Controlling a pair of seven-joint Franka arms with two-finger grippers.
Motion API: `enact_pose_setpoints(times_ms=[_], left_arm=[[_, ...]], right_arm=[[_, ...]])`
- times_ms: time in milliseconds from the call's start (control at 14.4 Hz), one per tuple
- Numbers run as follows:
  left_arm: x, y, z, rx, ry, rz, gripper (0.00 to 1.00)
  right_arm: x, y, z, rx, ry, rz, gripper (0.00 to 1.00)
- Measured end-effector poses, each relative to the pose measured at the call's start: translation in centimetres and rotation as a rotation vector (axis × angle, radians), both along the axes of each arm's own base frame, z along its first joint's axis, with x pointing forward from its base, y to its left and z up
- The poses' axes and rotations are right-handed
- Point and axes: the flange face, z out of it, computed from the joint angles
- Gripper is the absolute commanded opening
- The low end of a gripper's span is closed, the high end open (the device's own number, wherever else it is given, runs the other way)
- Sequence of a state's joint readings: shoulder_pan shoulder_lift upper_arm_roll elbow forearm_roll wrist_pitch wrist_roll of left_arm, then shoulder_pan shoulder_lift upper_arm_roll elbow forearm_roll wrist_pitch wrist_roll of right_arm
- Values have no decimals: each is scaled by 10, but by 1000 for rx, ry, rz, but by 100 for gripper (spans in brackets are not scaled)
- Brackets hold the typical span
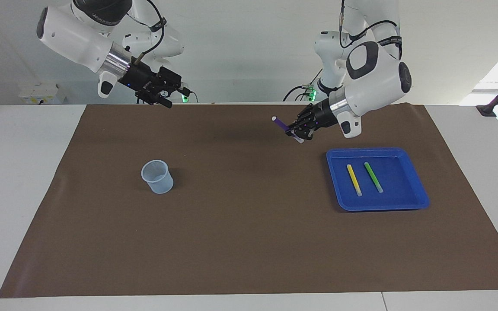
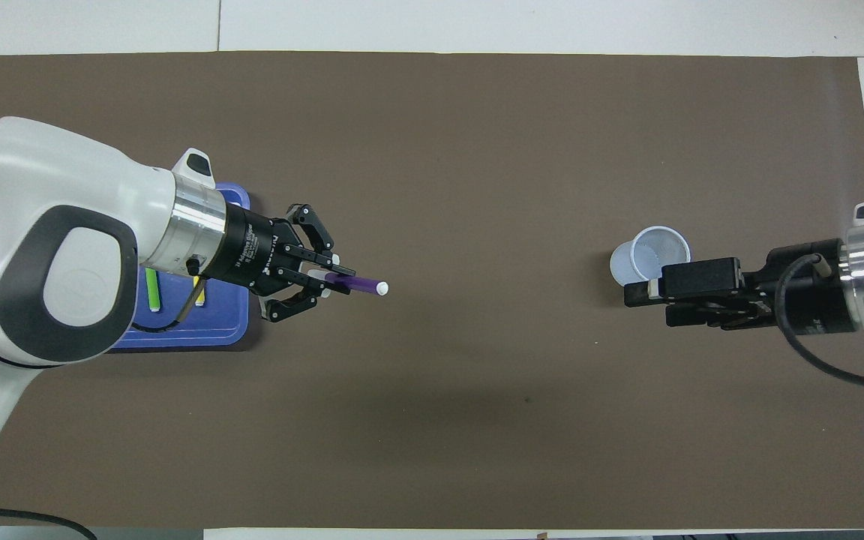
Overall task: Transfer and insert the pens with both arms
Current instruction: 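Lift the purple pen with the left gripper while the right gripper approaches, then grasp the purple pen's free end with the right gripper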
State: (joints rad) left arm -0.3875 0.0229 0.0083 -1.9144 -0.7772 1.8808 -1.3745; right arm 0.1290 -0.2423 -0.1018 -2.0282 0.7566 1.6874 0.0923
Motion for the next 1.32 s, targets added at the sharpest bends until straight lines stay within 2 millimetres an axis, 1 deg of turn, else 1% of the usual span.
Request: enact_pose_setpoints(times_ms=[139,277,346,485,554,623,693,762,970,1108,1177,1247,1316], left_arm=[[-11,-19,1,-6,22,51,0],[-19,-35,1,-8,37,92,0],[-24,-43,0,-5,44,106,0],[-32,-56,-1,-2,59,120,0],[-35,-64,0,-4,59,130,0],[-38,-70,1,-7,57,144,0],[-39,-73,2,-17,60,157,0],[-39,-74,3,-29,65,166,0],[-36,-71,3,-39,72,180,0],[-37,-71,3,-43,78,183,0],[-37,-71,2,-46,80,183,0],[-37,-71,2,-47,81,184,0],[-37,-71,3,-48,82,184,0]], right_arm=[[-4,18,0,-5,41,-6,100],[-5,47,3,-15,29,-14,100],[-6,69,6,-19,3,-23,100],[-13,121,12,-21,-30,-56,100],[-17,140,13,-19,-41,-65,100],[-20,150,12,-18,-46,-67,100],[-21,153,8,-21,-44,-68,97],[-18,151,2,-25,-46,-78,96],[-9,142,-19,-39,-60,-102,89],[-6,142,-27,-46,-64,-116,86],[-4,145,-30,-49,-74,-122,85],[-4,153,-33,-52,-84,-121,78],[-5,161,-36,-56,-91,-116,77]])
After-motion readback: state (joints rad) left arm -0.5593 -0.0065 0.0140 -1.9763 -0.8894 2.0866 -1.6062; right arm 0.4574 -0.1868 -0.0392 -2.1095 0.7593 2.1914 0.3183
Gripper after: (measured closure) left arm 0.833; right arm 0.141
